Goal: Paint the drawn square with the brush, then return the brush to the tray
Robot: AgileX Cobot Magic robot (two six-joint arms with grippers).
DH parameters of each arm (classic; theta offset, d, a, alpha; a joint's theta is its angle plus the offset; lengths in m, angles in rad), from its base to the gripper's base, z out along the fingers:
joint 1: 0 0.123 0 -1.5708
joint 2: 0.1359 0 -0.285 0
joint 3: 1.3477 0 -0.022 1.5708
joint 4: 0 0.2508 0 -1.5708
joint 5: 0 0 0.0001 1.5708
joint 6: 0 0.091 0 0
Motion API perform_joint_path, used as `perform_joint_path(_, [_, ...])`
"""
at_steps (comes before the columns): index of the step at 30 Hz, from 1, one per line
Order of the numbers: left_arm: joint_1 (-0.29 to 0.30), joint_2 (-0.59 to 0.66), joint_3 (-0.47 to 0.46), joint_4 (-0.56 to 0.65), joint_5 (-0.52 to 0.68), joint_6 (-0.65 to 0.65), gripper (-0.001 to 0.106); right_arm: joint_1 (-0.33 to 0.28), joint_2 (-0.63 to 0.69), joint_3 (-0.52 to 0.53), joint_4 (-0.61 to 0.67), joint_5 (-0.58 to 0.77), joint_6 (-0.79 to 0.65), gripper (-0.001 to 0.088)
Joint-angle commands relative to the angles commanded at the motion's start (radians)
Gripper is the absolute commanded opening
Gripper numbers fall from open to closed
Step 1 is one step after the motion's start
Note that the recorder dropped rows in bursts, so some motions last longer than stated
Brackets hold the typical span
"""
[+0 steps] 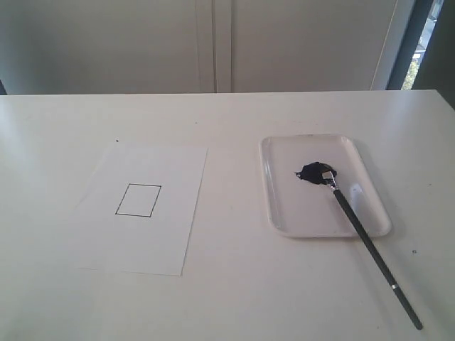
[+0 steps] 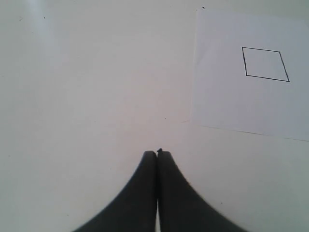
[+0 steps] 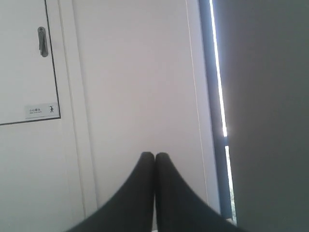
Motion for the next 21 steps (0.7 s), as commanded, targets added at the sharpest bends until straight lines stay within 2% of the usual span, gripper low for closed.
perform_joint_path(8, [0.000, 0.000, 0.000, 0.000, 0.000, 0.000, 0.000, 0.000, 0.104, -0.067, 0.000, -0.034, -0.047, 0.0000])
perform_joint_path(16, [0.000, 0.000, 0.000, 0.000, 0.000, 0.000, 0.000, 0.000, 0.352, -0.208, 0.032, -0.033, -0.053, 0.0000])
perform_joint_path(21, [0.000, 0.000, 0.000, 0.000, 0.000, 0.000, 0.000, 0.000, 0.515, -0.350, 0.035, 0.085, -0.053, 0.0000])
